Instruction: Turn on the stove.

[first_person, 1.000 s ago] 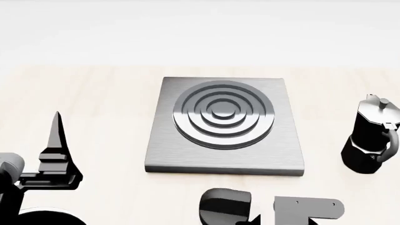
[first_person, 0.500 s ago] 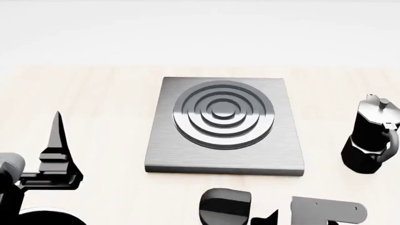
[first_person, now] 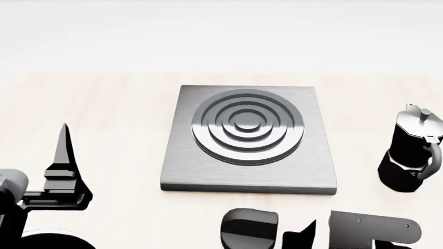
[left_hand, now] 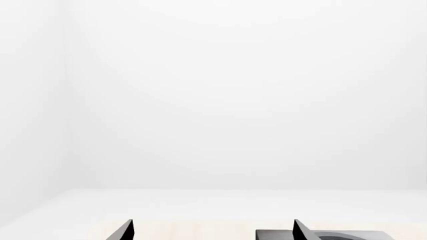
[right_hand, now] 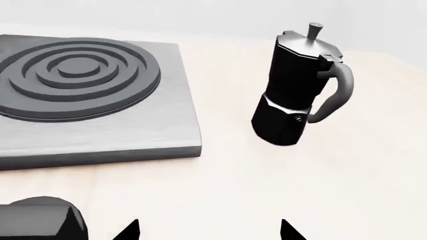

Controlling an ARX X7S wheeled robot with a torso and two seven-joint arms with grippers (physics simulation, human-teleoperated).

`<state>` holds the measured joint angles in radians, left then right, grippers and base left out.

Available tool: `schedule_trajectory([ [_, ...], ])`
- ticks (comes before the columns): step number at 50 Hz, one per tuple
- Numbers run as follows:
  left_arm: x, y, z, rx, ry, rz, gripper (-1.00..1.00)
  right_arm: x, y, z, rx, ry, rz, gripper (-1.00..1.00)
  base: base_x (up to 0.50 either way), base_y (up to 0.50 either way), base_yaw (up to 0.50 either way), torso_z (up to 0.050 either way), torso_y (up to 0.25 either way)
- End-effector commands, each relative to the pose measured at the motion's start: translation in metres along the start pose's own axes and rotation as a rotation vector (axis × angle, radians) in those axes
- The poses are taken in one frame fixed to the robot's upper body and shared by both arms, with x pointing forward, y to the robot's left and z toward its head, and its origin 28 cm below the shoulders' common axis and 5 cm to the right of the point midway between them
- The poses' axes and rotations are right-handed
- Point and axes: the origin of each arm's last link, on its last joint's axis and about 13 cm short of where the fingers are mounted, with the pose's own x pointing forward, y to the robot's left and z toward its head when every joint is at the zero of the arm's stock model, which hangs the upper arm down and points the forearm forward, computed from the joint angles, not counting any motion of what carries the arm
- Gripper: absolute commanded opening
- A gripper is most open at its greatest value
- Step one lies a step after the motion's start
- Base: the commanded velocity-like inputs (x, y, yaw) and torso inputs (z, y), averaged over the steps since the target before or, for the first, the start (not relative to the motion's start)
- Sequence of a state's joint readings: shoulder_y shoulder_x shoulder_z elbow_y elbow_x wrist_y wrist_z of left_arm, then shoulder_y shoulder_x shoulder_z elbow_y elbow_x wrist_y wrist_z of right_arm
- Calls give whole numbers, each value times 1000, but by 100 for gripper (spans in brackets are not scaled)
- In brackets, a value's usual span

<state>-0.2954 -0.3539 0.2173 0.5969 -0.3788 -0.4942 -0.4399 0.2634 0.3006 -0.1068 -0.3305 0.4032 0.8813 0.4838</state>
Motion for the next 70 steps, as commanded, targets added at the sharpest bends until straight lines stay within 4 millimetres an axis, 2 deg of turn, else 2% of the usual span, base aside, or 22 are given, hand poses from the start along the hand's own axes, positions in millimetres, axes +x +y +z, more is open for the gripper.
schedule_trajectory([
  [1,0,0,0,-1,-1,0,100,-10,-1,11,-5,-47,-1,100,0,0,0,0,0],
  [35,0,-1,0,-2,1,-5,100,-37,-1,44,-34,-198,1,100,0,0,0,0,0],
  [70,-1,0,1,-3,1,-9,100,-54,5,60,-99,-294,-12,100,0,0,0,0,0],
])
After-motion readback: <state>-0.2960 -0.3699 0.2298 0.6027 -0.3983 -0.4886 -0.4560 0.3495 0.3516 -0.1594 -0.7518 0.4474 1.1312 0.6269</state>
